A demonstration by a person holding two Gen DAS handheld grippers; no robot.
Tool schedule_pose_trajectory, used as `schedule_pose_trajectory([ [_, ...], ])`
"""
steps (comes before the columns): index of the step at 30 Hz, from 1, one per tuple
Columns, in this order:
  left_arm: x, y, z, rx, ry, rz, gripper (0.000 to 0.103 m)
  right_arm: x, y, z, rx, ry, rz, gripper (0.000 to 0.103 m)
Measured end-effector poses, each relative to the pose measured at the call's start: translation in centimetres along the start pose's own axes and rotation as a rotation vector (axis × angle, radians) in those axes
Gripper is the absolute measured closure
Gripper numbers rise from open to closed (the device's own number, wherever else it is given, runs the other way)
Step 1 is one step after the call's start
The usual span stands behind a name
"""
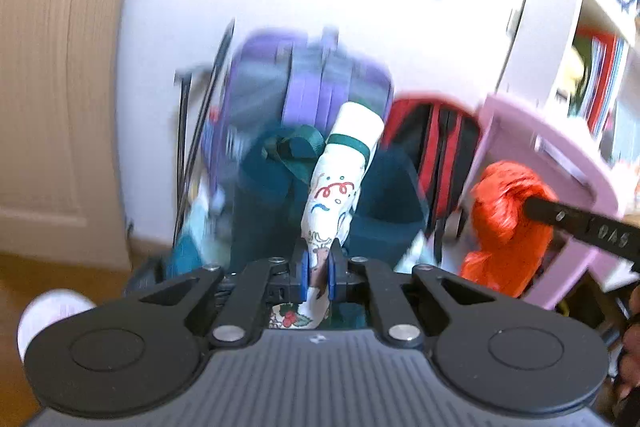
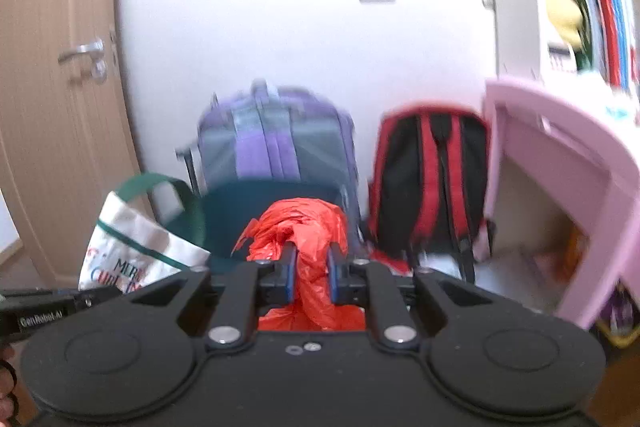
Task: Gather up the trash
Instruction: 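Carry the cup and red bag up to the teal wastebasket with both tools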
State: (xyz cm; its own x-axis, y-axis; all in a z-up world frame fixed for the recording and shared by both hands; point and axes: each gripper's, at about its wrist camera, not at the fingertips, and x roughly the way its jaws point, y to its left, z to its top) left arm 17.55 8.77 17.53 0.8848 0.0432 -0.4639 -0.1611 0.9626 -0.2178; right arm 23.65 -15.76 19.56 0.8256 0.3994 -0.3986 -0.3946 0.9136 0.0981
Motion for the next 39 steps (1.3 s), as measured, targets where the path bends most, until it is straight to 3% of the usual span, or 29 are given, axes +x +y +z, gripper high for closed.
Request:
schedule_pose_trajectory([
  [5,0.6,-1.4,5.9,0.021,-0.088,-0.005,0.094,2.0,1.2,4.8,0.005,-0.072,0.013,0.09],
  [11,4.5,-1.9,9.4,0.019,-0.094,0.003,0.094,6.6,1.4,8.1,0.042,-0.086,0.006,0.09],
  [16,8.3,-1.5,9.8,0.023,-0.051,0.026,0.094,11.0,1.6,8.2,0.053,-0.023,0.027,0.09],
  [26,14.8,0.1,7.5,0.039,0.088,0.029,0.094,17.1,1.8,4.4,0.014,0.148,0.036,0.089],
  [39,18.0,-0.7,5.2,0.066,0.173,0.027,0.09,18.1,0.6,2.1,0.018,0.224,0.029,0.074],
])
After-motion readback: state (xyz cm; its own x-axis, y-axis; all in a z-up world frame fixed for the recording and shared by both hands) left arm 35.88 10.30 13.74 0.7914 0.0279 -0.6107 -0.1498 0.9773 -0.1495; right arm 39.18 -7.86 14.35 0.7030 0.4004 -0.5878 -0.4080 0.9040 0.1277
